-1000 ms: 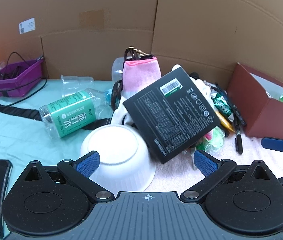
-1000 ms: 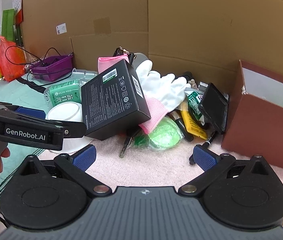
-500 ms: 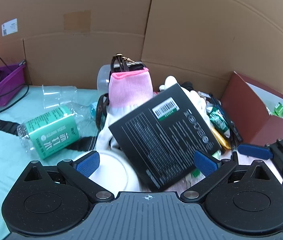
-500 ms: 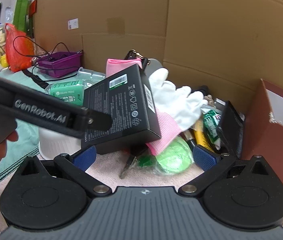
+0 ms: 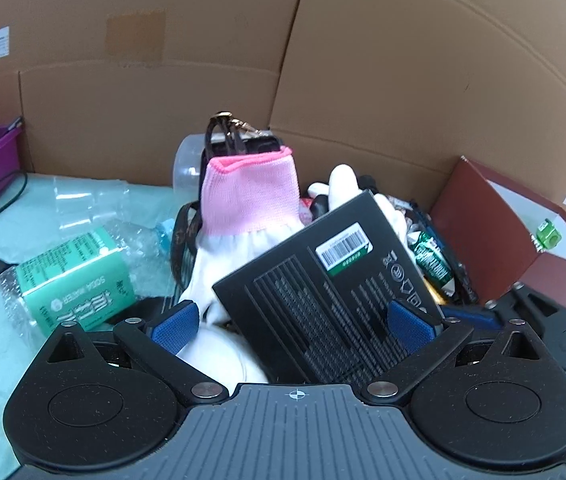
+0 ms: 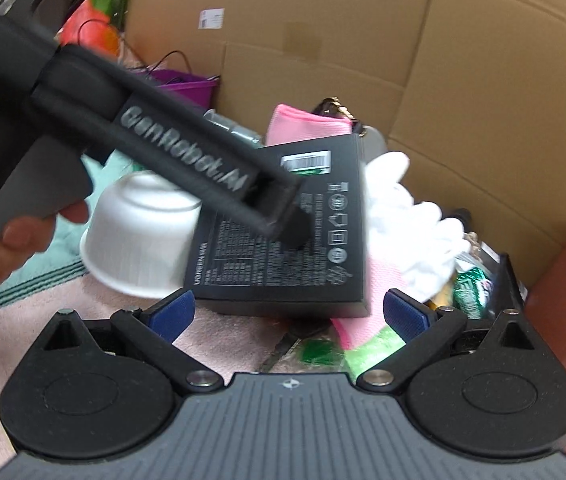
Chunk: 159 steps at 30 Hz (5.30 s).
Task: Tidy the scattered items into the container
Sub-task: 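Grasp the black UGREEN box with the left gripper, then lift the black box off the pile with the left gripper, then carry the black box into the brown container and open the left gripper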
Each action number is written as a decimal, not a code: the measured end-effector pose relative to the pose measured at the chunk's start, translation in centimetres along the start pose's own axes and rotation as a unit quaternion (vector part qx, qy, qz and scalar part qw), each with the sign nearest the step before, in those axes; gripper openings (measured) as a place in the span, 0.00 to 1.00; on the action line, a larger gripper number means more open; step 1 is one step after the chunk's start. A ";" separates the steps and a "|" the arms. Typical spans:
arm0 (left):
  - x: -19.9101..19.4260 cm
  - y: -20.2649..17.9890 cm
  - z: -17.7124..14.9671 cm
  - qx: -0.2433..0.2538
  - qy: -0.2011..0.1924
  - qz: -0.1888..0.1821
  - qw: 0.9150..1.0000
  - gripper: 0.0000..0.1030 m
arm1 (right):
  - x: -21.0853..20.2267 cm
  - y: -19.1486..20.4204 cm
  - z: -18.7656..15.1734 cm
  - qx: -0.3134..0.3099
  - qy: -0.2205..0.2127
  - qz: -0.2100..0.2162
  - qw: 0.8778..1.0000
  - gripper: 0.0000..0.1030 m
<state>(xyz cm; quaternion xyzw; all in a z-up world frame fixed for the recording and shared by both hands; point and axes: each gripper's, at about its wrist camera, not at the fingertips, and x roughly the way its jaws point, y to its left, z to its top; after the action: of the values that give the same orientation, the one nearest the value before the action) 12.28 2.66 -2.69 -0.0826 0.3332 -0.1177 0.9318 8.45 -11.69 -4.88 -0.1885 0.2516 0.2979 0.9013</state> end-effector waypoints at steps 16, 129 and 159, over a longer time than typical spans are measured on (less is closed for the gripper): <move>-0.5 -1.2 -1.1 0.011 0.020 -0.034 0.999 0.92 | -0.6 -0.2 -0.6 0.009 0.024 -0.001 1.000 0.74; 12.9 -24.4 9.4 0.124 0.041 -0.168 0.977 0.83 | -9.9 -24.9 -1.5 0.190 0.064 -0.106 0.974 0.69; 13.0 -23.4 9.2 0.125 0.052 -0.187 0.973 1.00 | -4.9 -28.3 -1.8 0.170 0.132 -0.098 0.972 0.86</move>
<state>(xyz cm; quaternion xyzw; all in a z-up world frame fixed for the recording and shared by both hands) 24.10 -22.61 1.93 -0.0201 0.3426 -0.3349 0.8775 22.35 -36.01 1.80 -0.0943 0.3958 0.1336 0.9037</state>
